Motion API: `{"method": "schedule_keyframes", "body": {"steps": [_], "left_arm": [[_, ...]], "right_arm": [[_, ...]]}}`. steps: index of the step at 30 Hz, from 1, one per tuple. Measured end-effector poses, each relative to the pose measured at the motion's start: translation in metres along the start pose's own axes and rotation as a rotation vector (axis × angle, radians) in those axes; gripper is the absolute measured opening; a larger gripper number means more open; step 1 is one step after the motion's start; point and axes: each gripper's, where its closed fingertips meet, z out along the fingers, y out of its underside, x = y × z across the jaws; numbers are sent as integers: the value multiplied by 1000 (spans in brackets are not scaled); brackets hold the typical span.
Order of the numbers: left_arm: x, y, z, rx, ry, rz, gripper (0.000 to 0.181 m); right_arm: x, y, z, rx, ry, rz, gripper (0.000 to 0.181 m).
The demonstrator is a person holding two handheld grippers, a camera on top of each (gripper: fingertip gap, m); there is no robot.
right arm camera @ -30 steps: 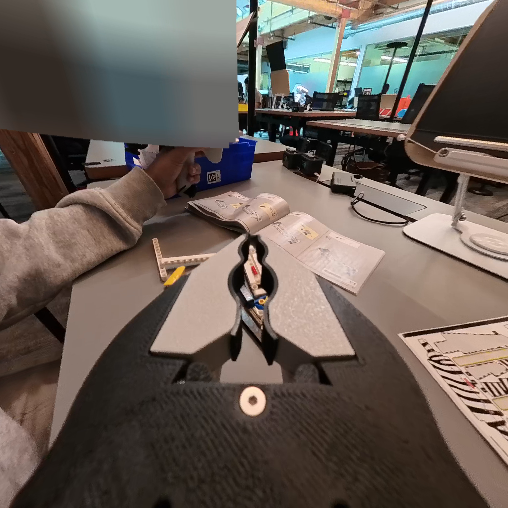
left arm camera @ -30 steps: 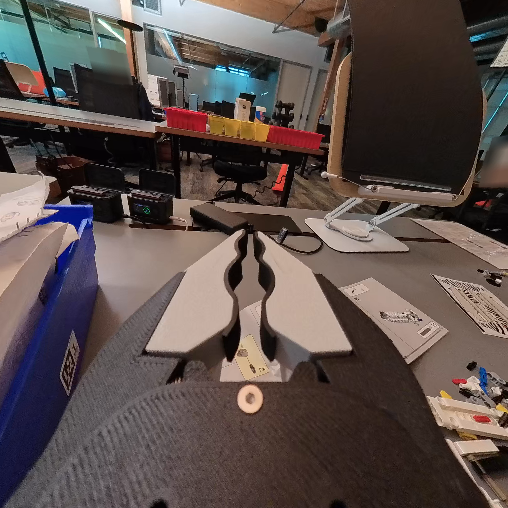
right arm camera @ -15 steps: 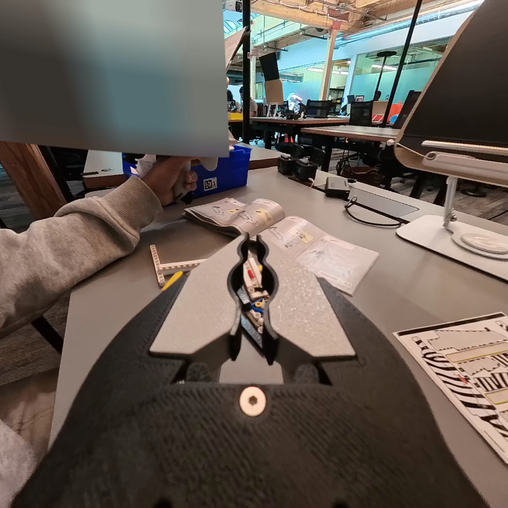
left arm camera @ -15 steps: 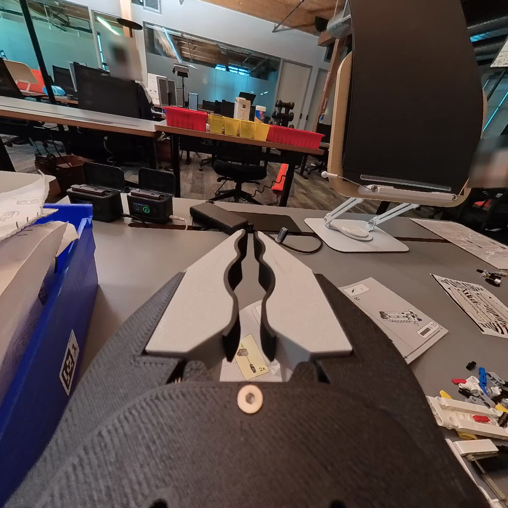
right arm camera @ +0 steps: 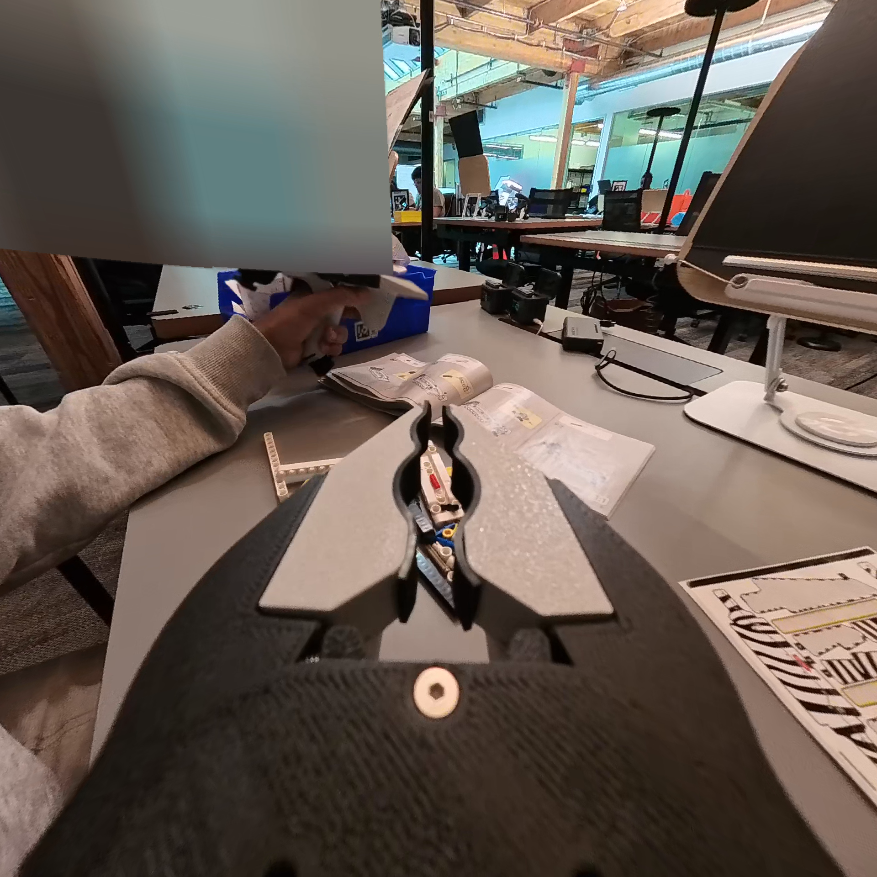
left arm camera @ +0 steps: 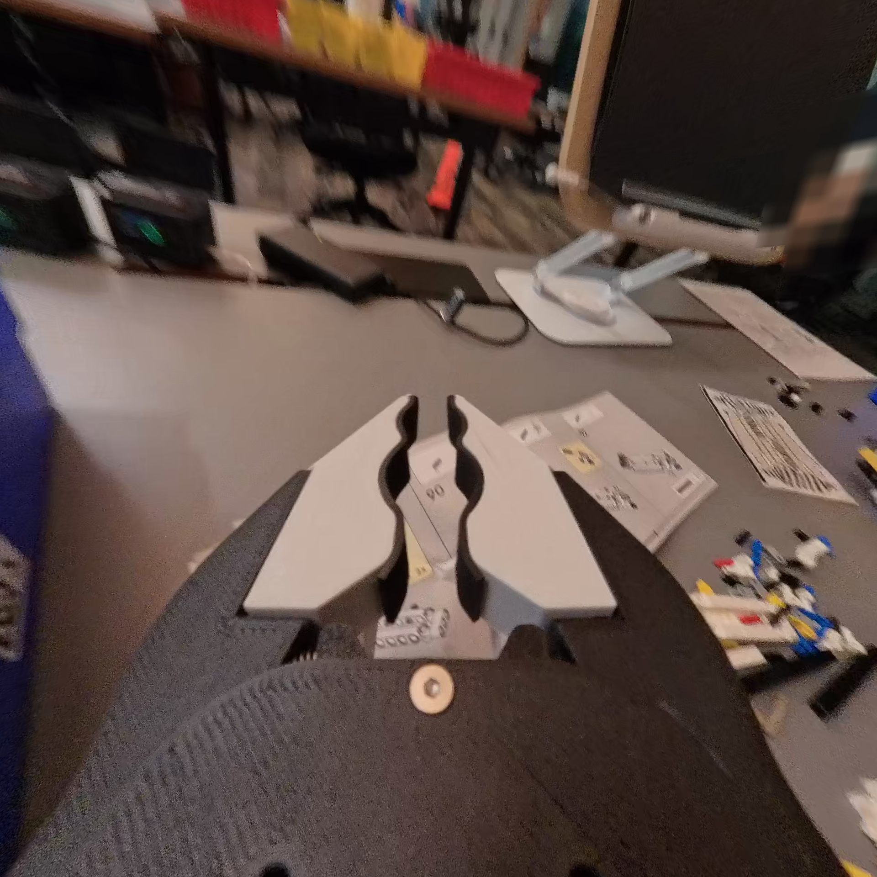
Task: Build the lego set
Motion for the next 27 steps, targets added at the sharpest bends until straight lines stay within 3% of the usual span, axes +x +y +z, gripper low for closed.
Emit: {"method": "schedule_keyframes", "body": {"steps": [3,8,10,11,13,17,22,27], "left_arm": [[10,26,13,-155,61,-22,27],[3,46,18,-264,-20,49,28],[-19,57,16,-329,-144,38,18],[-32,59,13,-346,-217,14,4],[-46,55,6,-319,-272,-49,0],[-48,28,-2,-155,-213,-171,0],[-46,-1,-11,14,-196,-165,0],[-41,-8,-12,48,-172,-142,0]], "right_arm": [[-1,1,1,-5,-2,-1,2],[-1,1,1,-8,-5,-1,2],[-1,1,1,-8,-5,-1,2],[-1,1,1,-8,-5,-1,2],[-1,2,1,-9,-5,0,2],[-1,2,1,-9,-6,0,2],[-1,2,1,-9,-6,-1,2],[-2,0,1,-3,-5,-4,2]]}}
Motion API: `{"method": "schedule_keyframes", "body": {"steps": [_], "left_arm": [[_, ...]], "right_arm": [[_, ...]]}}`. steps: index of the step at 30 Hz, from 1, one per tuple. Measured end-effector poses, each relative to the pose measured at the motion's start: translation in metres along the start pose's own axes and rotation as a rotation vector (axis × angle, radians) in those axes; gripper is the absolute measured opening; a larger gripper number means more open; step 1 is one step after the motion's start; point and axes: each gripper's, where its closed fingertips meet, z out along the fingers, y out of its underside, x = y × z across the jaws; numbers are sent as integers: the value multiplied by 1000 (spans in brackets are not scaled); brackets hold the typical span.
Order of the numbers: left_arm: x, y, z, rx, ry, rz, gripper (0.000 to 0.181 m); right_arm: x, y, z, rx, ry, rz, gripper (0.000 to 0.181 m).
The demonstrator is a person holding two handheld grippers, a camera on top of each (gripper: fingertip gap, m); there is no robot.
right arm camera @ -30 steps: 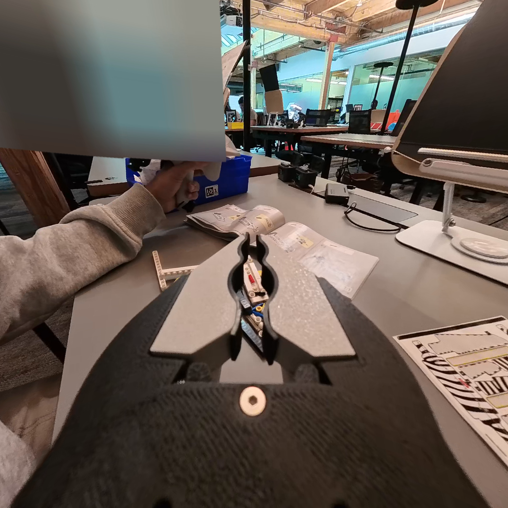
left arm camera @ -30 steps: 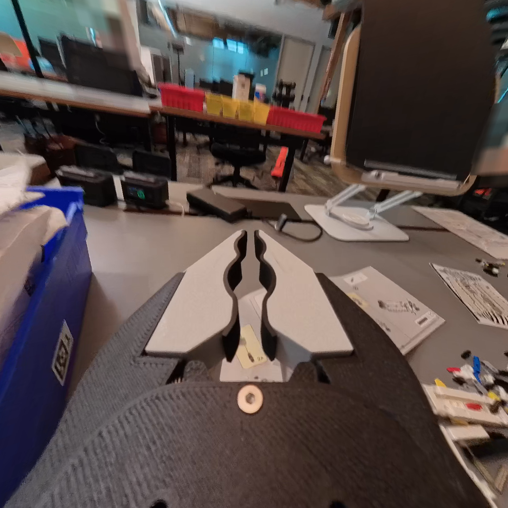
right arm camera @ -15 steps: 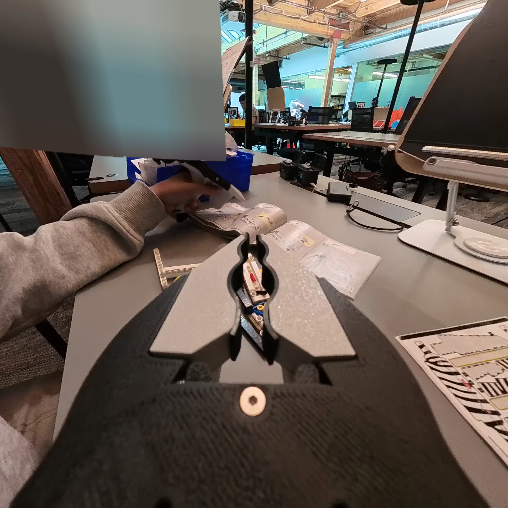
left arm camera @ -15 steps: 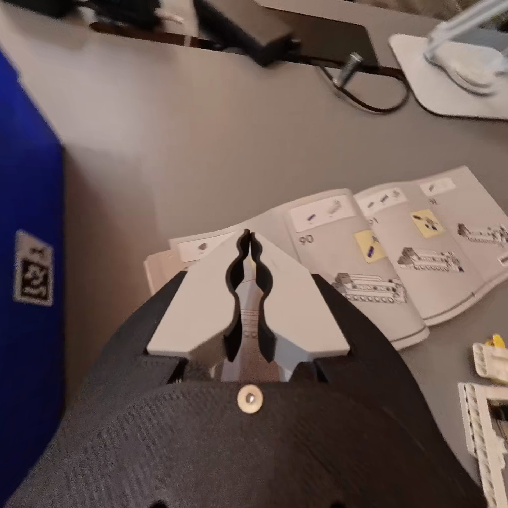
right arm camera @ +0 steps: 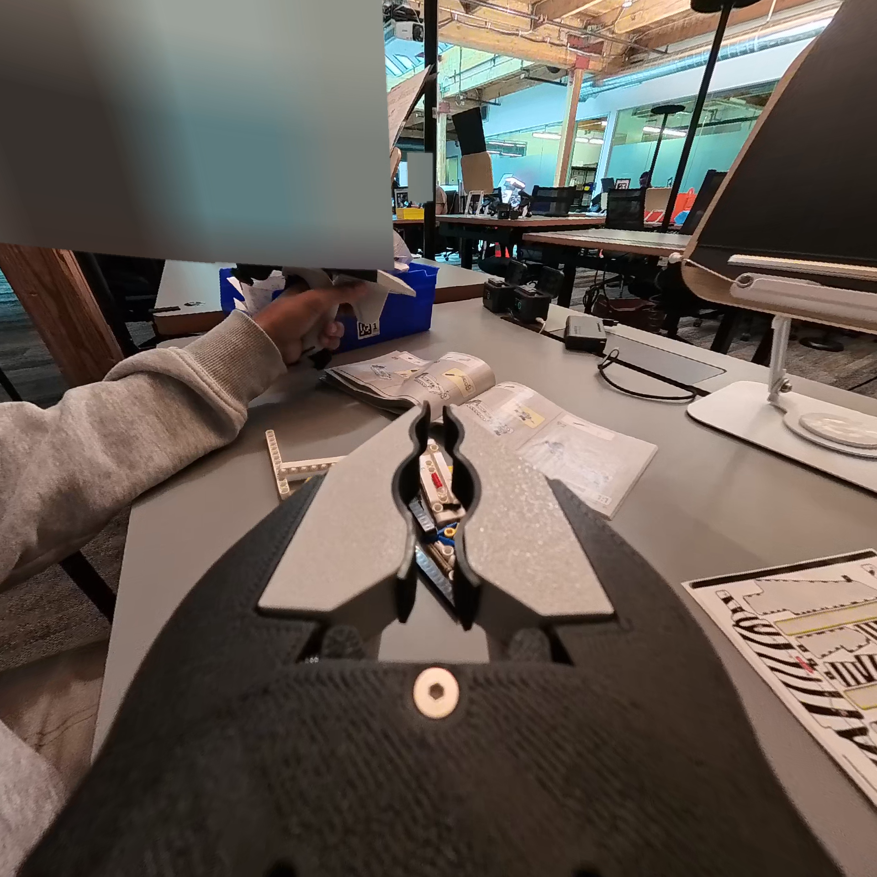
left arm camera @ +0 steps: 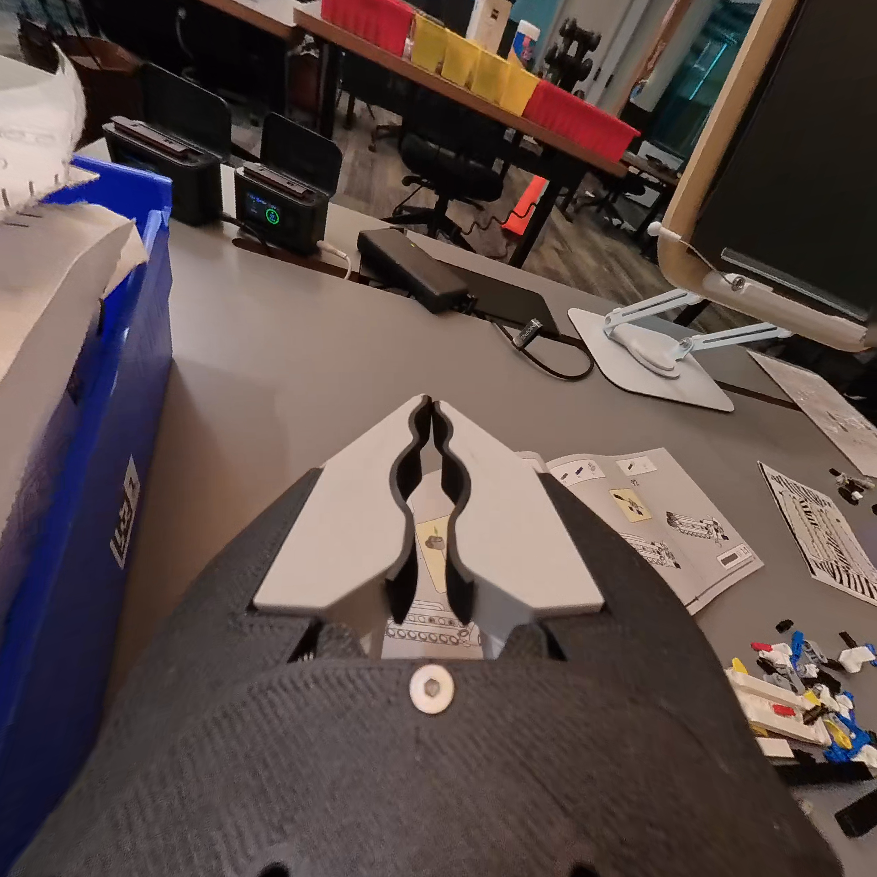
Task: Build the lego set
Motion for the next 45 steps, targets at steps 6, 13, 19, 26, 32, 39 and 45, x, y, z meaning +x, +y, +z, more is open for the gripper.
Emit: {"method": "schedule_keyframes", "body": {"steps": [6,13,19,26,32,39,45], "left_arm": [[4,-1,0,5,24,-2,0],[3,-3,-1,17,23,1,0],[5,-1,1,8,27,11,0],[6,1,2,0,29,16,0],[8,3,3,-7,37,18,0],[8,5,4,-17,36,27,0],[9,5,4,-18,36,32,0]], "right_arm": [[0,-1,0,4,-1,-1,2],[-1,-1,0,8,0,-3,2],[-1,-3,-1,16,0,-3,2],[-1,-5,-2,24,2,-5,2],[1,-7,-4,39,4,15,2],[1,-7,-4,42,-4,29,2],[1,-7,-4,41,-8,36,2]]}}
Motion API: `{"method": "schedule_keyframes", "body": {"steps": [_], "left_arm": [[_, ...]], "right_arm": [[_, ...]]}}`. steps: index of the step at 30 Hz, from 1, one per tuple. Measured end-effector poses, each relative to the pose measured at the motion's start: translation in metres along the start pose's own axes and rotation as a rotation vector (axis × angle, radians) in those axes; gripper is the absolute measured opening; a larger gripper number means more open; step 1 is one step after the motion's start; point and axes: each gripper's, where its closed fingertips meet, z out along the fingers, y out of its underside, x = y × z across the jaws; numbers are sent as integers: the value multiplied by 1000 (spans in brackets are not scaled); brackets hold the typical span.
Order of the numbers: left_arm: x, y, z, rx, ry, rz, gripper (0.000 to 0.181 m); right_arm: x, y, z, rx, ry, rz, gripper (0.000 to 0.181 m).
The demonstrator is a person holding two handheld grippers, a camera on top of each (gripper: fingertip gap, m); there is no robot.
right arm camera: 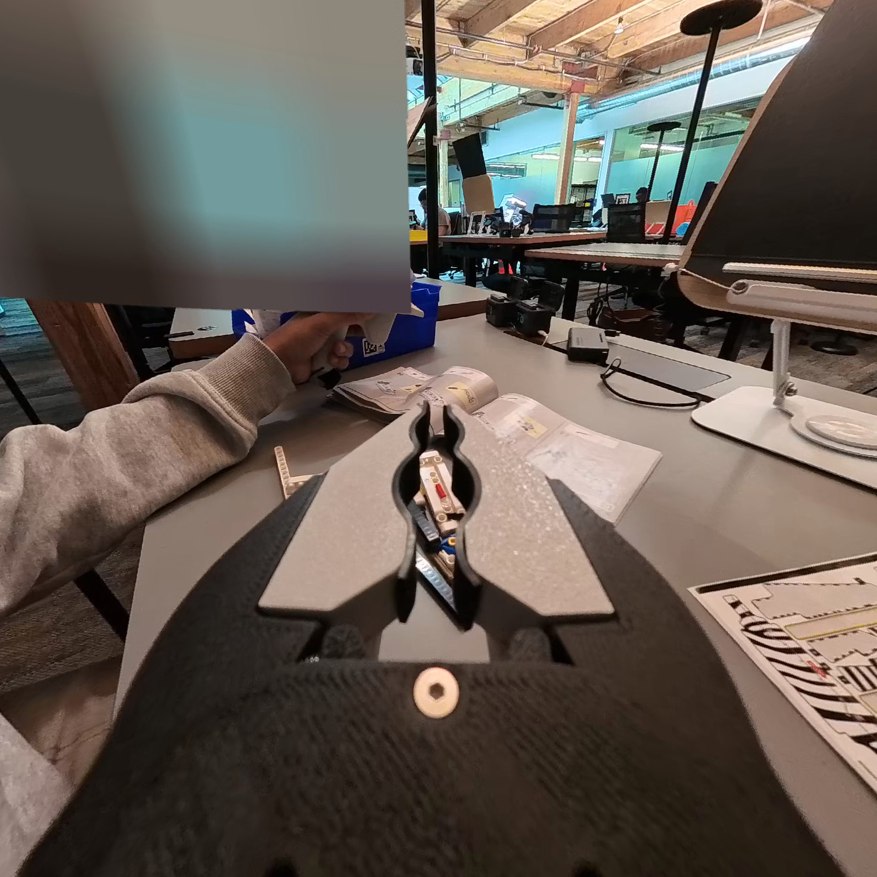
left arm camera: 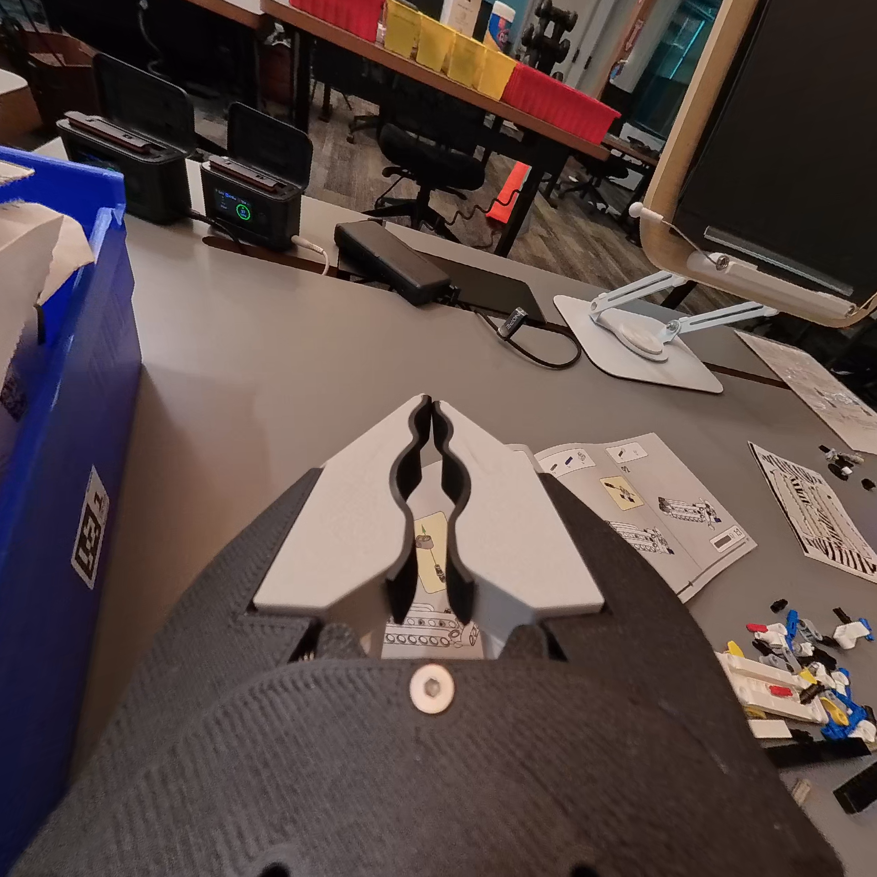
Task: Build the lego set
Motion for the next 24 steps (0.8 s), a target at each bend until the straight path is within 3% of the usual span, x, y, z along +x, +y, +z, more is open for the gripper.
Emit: {"method": "schedule_keyframes", "body": {"steps": [24], "left_arm": [[-3,-7,-4,40,-2,-21,0]], "right_arm": [[-1,1,1,-6,-7,9,4]]}}
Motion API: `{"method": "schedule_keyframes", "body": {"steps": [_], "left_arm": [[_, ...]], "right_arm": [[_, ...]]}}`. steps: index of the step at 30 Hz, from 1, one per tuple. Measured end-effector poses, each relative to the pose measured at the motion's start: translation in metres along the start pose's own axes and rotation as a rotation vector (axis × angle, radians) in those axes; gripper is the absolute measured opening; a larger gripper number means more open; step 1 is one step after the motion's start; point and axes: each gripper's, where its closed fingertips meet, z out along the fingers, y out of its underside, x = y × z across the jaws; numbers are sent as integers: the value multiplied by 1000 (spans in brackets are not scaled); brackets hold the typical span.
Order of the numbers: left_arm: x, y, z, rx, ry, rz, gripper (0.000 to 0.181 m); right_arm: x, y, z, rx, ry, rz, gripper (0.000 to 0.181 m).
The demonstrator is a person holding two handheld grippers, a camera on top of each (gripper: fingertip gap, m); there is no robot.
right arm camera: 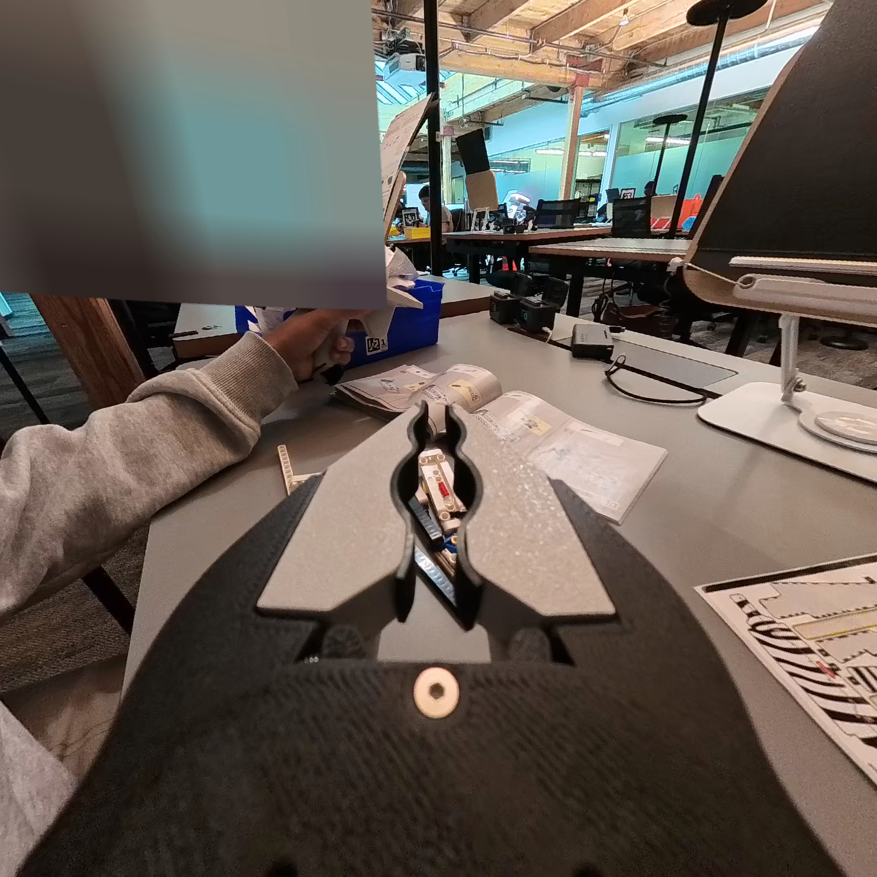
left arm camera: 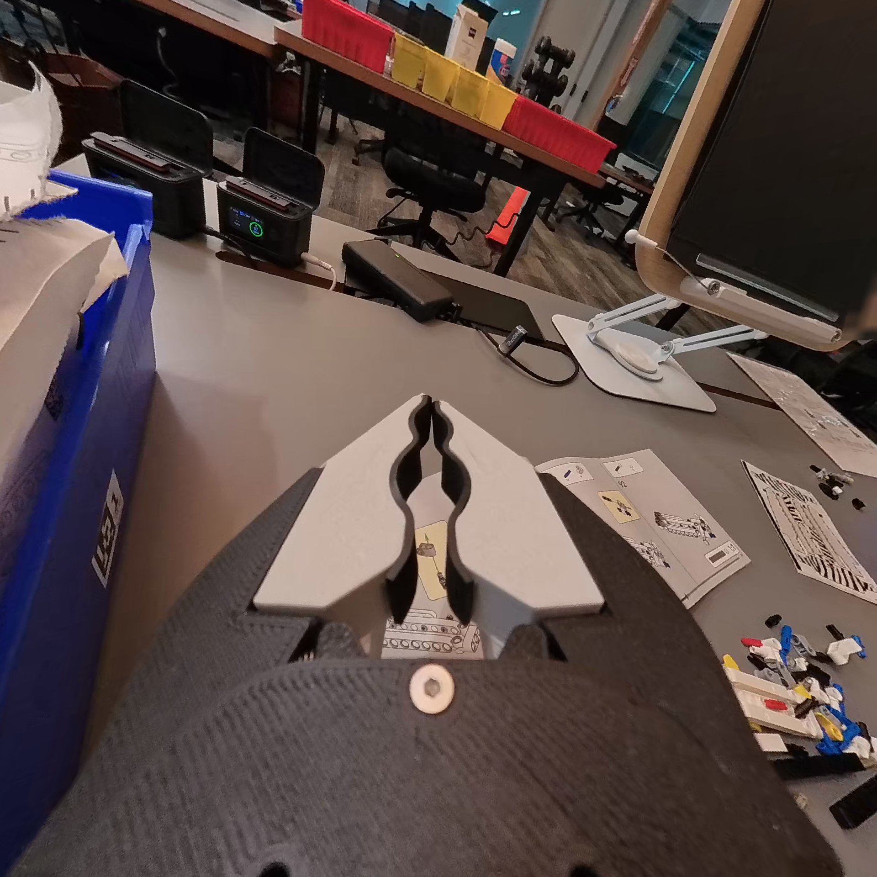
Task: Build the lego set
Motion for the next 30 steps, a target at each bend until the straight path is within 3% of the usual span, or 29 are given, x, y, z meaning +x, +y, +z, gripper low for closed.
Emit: {"method": "schedule_keyframes", "body": {"steps": [11,18,30], "left_arm": [[-1,-2,-1,10,-15,13,0],[-12,-23,-14,132,-103,28,0],[-9,-18,-8,99,-111,62,0]], "right_arm": [[0,1,0,-2,-3,3,4],[0,1,1,-4,-4,5,5],[0,2,1,-11,-4,1,4]]}}
